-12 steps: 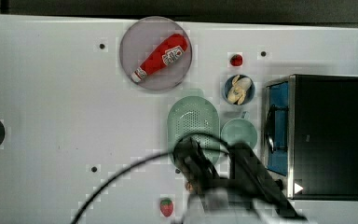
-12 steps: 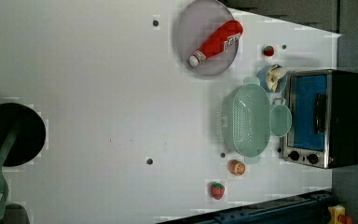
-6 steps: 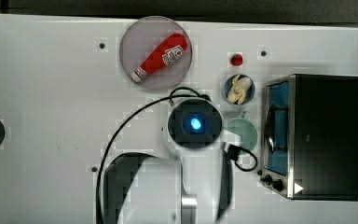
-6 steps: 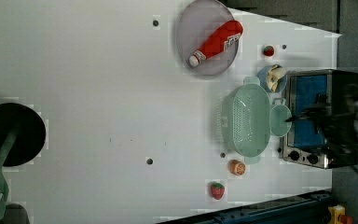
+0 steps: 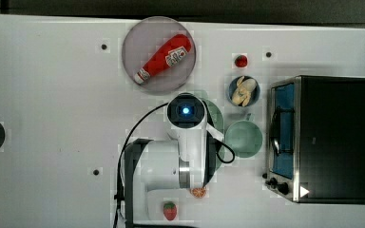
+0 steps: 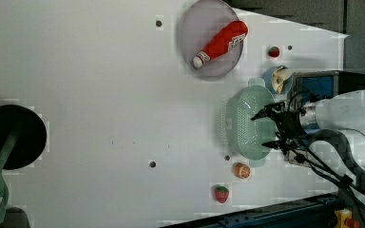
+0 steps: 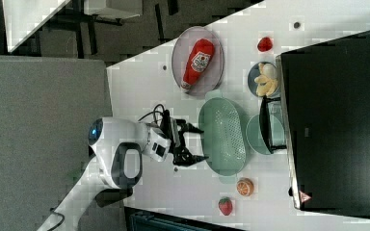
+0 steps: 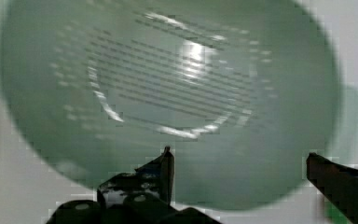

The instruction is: Drag strainer right to left.

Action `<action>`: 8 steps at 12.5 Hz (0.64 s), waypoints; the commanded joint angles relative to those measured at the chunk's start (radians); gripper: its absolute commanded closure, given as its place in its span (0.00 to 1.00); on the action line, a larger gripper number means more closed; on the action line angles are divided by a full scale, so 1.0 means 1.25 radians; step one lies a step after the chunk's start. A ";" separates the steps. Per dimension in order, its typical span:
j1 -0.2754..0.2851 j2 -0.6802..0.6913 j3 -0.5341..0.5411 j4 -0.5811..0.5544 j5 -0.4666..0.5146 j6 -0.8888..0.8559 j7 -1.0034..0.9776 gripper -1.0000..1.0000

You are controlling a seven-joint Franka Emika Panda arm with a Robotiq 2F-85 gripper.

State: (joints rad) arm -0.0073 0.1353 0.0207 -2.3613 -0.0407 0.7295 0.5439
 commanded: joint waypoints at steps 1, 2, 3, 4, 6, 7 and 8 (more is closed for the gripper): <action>-0.006 0.047 -0.009 -0.007 0.004 0.136 0.143 0.00; -0.003 0.076 -0.009 -0.015 0.004 0.181 0.156 0.00; 0.000 0.102 -0.008 -0.022 0.004 0.222 0.158 0.00; 0.002 0.126 -0.008 -0.028 0.004 0.255 0.158 0.00; 0.004 0.168 -0.007 -0.036 0.008 0.305 0.159 0.00; 0.006 0.184 -0.004 -0.036 0.012 0.328 0.159 0.00; 0.008 0.197 -0.002 -0.036 0.014 0.334 0.159 0.00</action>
State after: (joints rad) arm -0.0007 0.3965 0.0113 -2.4141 -0.0312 1.1182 0.6875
